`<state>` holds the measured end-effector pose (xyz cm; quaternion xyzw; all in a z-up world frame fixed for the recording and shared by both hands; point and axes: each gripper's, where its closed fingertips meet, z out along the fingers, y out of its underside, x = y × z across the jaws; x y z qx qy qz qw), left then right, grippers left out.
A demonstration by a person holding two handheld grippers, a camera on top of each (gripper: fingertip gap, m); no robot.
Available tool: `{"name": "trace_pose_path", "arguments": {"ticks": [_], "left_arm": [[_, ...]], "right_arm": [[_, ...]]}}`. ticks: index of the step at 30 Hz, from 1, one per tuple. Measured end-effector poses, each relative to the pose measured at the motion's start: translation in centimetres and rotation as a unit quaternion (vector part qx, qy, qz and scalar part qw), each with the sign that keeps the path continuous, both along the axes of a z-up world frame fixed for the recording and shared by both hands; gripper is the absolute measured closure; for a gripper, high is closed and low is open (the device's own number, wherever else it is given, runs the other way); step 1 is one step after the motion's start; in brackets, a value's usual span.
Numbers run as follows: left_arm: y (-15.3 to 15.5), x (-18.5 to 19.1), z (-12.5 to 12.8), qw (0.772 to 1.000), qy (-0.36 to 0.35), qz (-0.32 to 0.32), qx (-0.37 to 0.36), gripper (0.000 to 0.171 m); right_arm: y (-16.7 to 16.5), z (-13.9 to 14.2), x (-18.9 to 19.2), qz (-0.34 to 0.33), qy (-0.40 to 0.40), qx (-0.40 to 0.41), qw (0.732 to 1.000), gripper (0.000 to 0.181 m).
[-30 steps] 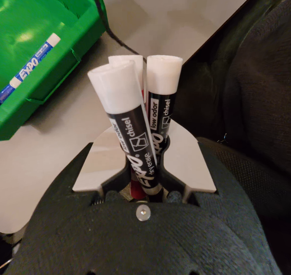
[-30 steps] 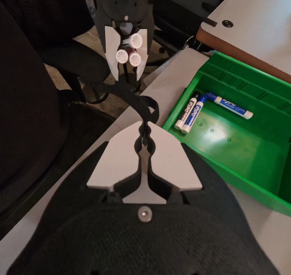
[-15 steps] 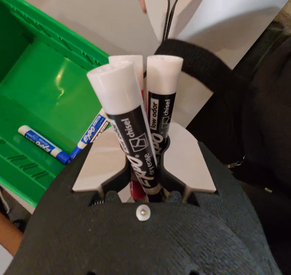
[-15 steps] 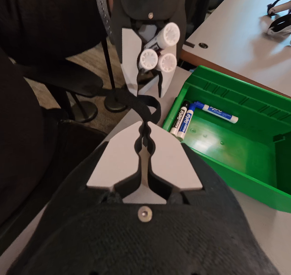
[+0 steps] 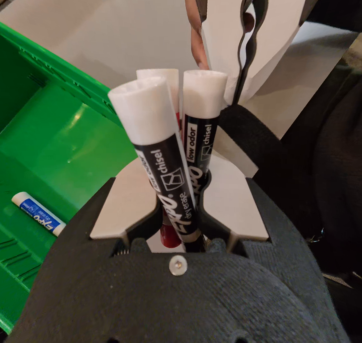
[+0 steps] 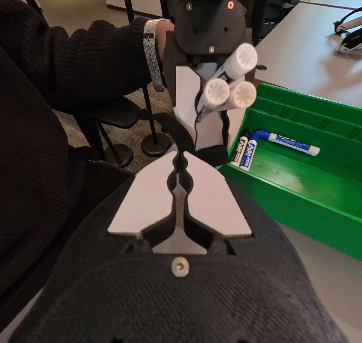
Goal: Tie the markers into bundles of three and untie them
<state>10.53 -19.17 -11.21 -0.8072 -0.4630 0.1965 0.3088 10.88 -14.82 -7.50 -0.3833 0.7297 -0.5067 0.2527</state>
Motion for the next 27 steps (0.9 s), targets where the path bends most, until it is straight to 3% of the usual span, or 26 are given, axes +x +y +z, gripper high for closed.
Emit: {"name": "trace_pose_path", "arguments": {"ticks": [8,19,27], "left_arm": [[0.9,0.3,-0.1,1.0,0.008,-0.015,0.013,0.129],[0.7,-0.2,-2.2,0.999,-0.013,0.002,0.029,0.13],[-0.3,-1.1,-2.3,0.997,0.012,0.049,0.058,0.13]], "right_arm": [[0.1,-0.6,1.0,0.016,-0.023,0.007,1.0,0.18],[-2.1,-0.5,-2.2,-0.093,-0.15,-0.03,0.984,0.181],[-1.1,0.2,-4.2,-0.126,-0.209,-0.044,0.969,0.181]]}}
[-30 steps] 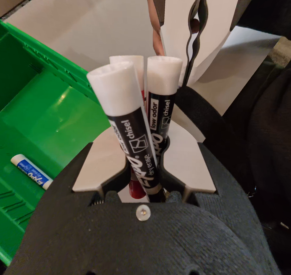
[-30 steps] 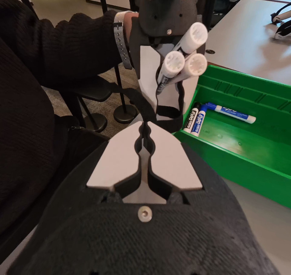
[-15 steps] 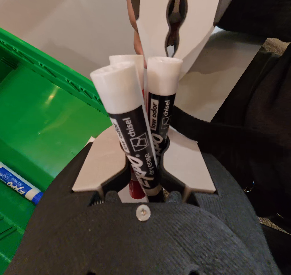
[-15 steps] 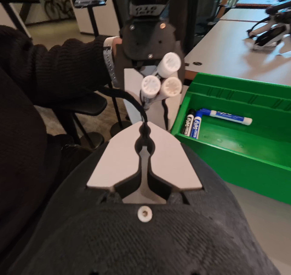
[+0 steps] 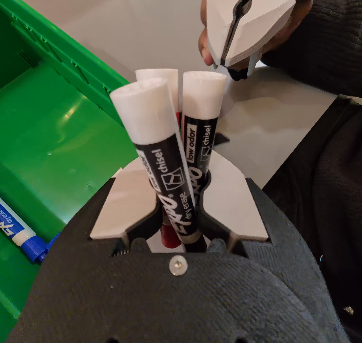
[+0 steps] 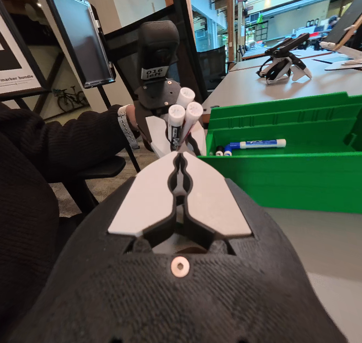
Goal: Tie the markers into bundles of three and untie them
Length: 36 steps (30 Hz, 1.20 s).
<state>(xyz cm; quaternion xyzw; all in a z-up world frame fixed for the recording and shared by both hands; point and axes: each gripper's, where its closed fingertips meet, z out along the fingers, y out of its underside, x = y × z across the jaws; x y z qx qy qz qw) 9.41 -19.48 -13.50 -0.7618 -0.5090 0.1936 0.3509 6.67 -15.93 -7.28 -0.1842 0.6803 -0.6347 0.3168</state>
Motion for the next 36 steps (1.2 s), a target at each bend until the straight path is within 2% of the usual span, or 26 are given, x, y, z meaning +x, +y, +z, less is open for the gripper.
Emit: {"name": "trace_pose_path", "arguments": {"ticks": [3,5,9,11,13,16,19,23,25,27,28,29,32,36], "left_arm": [[-0.1,0.1,-0.6,1.0,-0.003,0.009,-0.009,0.129],[0.0,0.3,-0.9,1.0,-0.006,0.013,-0.014,0.129],[0.4,0.4,-0.6,1.0,0.004,0.025,-0.013,0.129],[0.8,0.4,-0.3,0.999,0.016,0.034,-0.008,0.129],[1.3,0.7,-0.2,0.999,0.022,0.04,-0.005,0.129],[2.3,1.5,-0.7,0.999,0.027,0.046,-0.009,0.13],[3.4,2.3,-1.2,0.999,0.026,0.047,-0.004,0.129],[4.7,2.3,-1.5,0.999,0.025,0.041,-0.002,0.129],[4.9,1.9,-1.6,0.999,0.027,0.042,-0.005,0.129],[5.1,1.7,-2.0,0.999,0.021,0.044,-0.001,0.129],[5.3,1.7,-2.2,0.999,0.018,0.043,-0.002,0.129],[5.3,1.7,-2.3,0.999,0.015,0.042,-0.005,0.129],[5.5,1.6,-2.3,0.999,0.012,0.045,-0.006,0.129],[6.1,1.7,-2.3,0.999,0.001,0.044,0.032,0.13]], "right_arm": [[0.9,-1.9,-0.9,-0.017,0.032,0.046,0.998,0.181],[1.4,-3.9,-1.7,-0.052,0.097,0.09,0.99,0.181],[2.3,-7.8,-4.1,-0.173,0.234,0.148,0.945,0.181],[2.6,-9.2,-3.7,-0.189,0.271,0.165,0.929,0.179],[2.6,-10.4,-2.8,-0.187,0.304,0.179,0.917,0.152],[2.5,-11.0,-2.0,-0.187,0.332,0.192,0.904,0.14],[2.3,-11.1,-2.6,-0.215,0.329,0.201,0.897,0.144],[2.7,-12.6,-5.1,-0.27,0.359,0.242,0.86,0.146],[2.8,-12.7,-5.2,-0.278,0.344,0.252,0.861,0.149],[3.1,-12.8,-5.3,-0.28,0.343,0.256,0.86,0.172],[3.3,-12.9,-5.1,-0.271,0.345,0.258,0.861,0.173],[3.6,-12.9,-5.0,-0.262,0.347,0.259,0.863,0.181],[4.6,-12.9,-4.5,-0.232,0.335,0.27,0.872,0.181],[6.3,-12.5,-3.6,-0.178,0.291,0.274,0.899,0.181]]}}
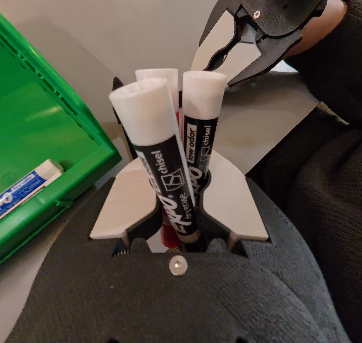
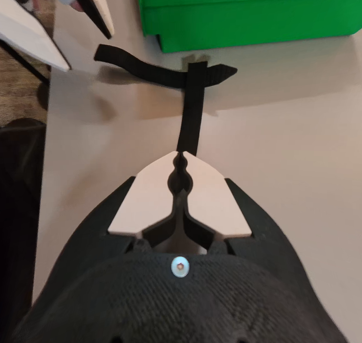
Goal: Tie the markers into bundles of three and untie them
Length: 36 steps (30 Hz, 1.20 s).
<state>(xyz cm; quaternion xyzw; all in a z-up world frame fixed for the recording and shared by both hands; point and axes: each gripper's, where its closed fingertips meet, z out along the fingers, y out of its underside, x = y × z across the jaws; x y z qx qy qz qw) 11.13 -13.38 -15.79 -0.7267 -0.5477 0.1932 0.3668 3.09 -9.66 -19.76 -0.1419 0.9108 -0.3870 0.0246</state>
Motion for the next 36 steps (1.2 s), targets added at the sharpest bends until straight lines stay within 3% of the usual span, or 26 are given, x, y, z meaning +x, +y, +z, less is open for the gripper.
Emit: {"name": "trace_pose_path", "arguments": {"ticks": [9,14,17,21,28,32,36], "left_arm": [[0.5,0.8,-2.0,0.998,-0.065,0.0,0.023,0.129],[-0.1,0.4,-2.6,0.996,-0.082,0.032,0.013,0.13],[-0.4,0.1,-2.4,0.992,-0.088,0.061,0.059,0.13],[-1.3,0.7,-4.3,0.985,-0.129,0.099,0.062,0.131],[-1.5,0.7,-4.3,0.979,-0.134,0.121,0.093,0.13],[-1.6,0.7,-4.4,0.979,-0.135,0.122,0.088,0.13],[-1.6,0.8,-4.4,0.98,-0.136,0.121,0.08,0.13]], "right_arm": [[3.1,1.4,1.9,0.095,-0.047,-0.022,0.994,0.181],[3.4,1.2,1.7,0.097,-0.045,-0.024,0.994,0.181],[3.4,1.9,1.6,0.096,-0.053,-0.045,0.993,0.181],[2.9,3.1,0.4,0.069,-0.04,-0.083,0.993,0.181],[2.2,3.8,-1.4,0.008,-0.047,-0.103,0.994,0.181],[1.7,3.0,-2.2,-0.055,-0.113,-0.074,0.989,0.181],[0.7,2.7,-1.4,-0.097,-0.24,-0.053,0.964,0.161]]}}
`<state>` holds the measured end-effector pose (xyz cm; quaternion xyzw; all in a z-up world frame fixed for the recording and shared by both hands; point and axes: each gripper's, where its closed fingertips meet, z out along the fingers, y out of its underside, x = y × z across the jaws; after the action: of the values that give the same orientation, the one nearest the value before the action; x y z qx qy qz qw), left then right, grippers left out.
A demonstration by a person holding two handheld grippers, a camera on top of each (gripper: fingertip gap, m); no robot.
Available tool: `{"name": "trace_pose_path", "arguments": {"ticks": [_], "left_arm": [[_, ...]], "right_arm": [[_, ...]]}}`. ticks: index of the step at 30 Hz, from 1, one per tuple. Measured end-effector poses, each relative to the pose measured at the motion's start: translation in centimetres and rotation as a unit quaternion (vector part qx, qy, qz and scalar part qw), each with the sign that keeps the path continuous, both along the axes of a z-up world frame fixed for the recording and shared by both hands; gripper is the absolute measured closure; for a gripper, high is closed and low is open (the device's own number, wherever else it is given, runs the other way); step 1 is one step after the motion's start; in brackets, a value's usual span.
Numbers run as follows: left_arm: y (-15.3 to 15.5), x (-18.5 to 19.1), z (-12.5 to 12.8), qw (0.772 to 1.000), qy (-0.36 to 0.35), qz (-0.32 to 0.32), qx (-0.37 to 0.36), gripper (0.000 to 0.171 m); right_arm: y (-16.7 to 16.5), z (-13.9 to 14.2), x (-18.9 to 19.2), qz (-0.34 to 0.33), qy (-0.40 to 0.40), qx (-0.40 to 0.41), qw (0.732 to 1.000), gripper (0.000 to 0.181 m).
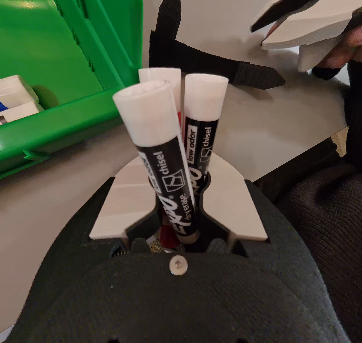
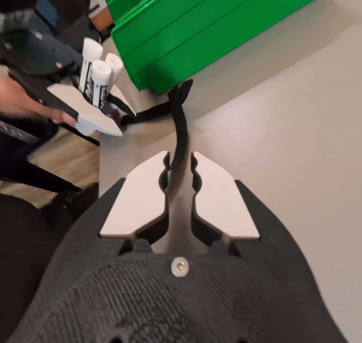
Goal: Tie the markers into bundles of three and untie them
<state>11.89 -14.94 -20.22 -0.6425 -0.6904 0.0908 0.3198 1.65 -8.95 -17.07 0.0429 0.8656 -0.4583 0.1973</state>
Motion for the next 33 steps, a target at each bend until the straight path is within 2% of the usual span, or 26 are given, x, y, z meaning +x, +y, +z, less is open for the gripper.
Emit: {"name": "trace_pose_path", "arguments": {"ticks": [3,6,9,13,16,22,25,26,27,29,31,33], "left_arm": [[0.0,0.0,0.0,1.0,-0.001,-0.003,-0.008,0.13],[0.0,0.0,-0.1,1.0,-0.002,-0.003,-0.011,0.13],[0.0,0.0,-0.1,1.0,-0.003,-0.004,-0.011,0.13],[0.0,0.1,-0.2,1.0,-0.005,-0.008,-0.021,0.13],[0.0,0.1,-0.2,1.0,-0.006,-0.007,-0.025,0.13],[0.0,0.1,-0.2,1.0,-0.007,-0.006,-0.028,0.13],[0.0,0.1,-0.2,1.0,-0.006,-0.006,-0.026,0.13],[0.0,0.0,-0.2,1.0,-0.006,-0.006,-0.025,0.13],[0.0,0.0,-0.2,1.0,-0.006,-0.006,-0.024,0.13],[0.0,0.1,-0.2,1.0,-0.006,-0.007,-0.026,0.13],[0.0,0.1,-0.2,1.0,-0.007,-0.008,-0.029,0.13],[0.0,0.1,-0.2,1.0,-0.007,-0.009,-0.028,0.13]], "right_arm": [[-0.7,-1.1,0.1,-0.022,-0.023,0.027,0.999,0.146],[-1.6,-1.5,0.9,-0.025,-0.002,0.041,0.999,0.155],[-2.2,-2.4,1.6,-0.013,0.064,0.064,0.996,0.181],[-2.2,-2.8,2.5,0.027,0.14,0.065,0.988,0.181],[-1.4,-3.0,2.8,0.061,0.145,0.08,0.984,0.181],[0.6,-3.0,-1.2,0.01,0.19,0.107,0.976,0.181],[0.2,-0.9,-1.5,-0.02,0.131,0.044,0.99,0.181],[0.1,-0.3,-1.0,-0.017,0.095,0.028,0.995,0.177],[0.1,-0.1,0.0,0.003,0.06,0.025,0.998,0.155],[0.1,-0.6,1.2,0.024,0.042,0.038,0.998,0.133],[-0.1,-1.7,1.3,0.02,0.068,0.063,0.996,0.123],[-0.3,-2.8,1.6,0.021,0.087,0.087,0.992,0.123]]}}
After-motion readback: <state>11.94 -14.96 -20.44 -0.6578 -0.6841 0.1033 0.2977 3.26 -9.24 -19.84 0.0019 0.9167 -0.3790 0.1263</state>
